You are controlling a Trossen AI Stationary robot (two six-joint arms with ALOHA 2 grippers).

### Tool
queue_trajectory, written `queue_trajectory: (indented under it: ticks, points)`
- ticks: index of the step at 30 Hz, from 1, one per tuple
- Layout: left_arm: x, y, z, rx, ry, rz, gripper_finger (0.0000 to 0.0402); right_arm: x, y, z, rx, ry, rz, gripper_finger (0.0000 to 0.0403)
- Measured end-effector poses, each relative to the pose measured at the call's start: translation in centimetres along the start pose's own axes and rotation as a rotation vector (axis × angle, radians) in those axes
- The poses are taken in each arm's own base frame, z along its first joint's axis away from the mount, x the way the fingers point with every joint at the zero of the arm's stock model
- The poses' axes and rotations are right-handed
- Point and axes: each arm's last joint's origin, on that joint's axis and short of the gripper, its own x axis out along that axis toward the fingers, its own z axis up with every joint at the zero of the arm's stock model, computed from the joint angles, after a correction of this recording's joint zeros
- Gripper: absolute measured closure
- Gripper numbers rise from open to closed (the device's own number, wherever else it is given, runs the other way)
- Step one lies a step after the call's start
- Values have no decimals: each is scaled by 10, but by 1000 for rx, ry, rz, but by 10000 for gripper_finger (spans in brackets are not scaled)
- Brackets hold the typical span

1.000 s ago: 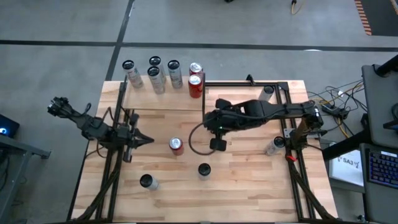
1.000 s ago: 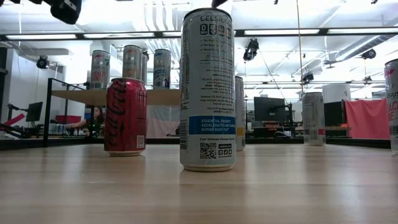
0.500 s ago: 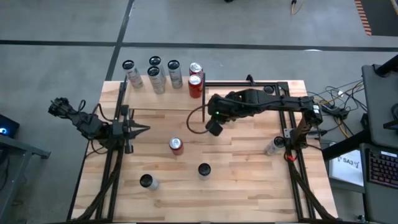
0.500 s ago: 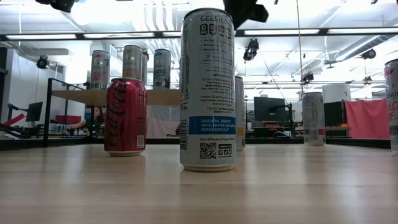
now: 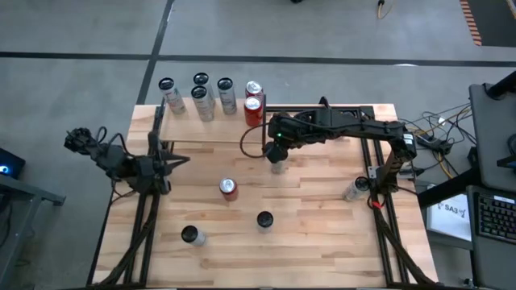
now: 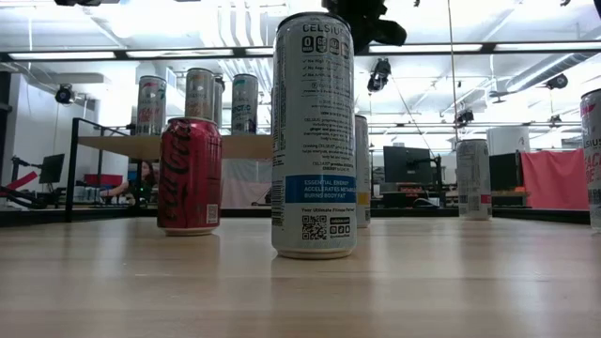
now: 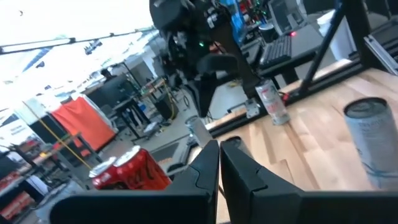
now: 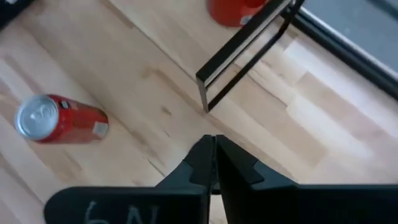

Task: Place canned beverage on shelf
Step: Put the top white pink soda can on the shelf aligned with the other white pink soda can

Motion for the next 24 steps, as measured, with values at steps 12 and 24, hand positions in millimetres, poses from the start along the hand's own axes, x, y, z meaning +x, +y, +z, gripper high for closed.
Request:
queue_trajectory:
  ticks: [12,24]
  points:
    - [-5,6,2,-12,-33,29,402,3,-19,-2,86,108,-82,278]
    - [-5,6,2,-3,-37,32,402,1,-19,-3,34,156,-41,191]
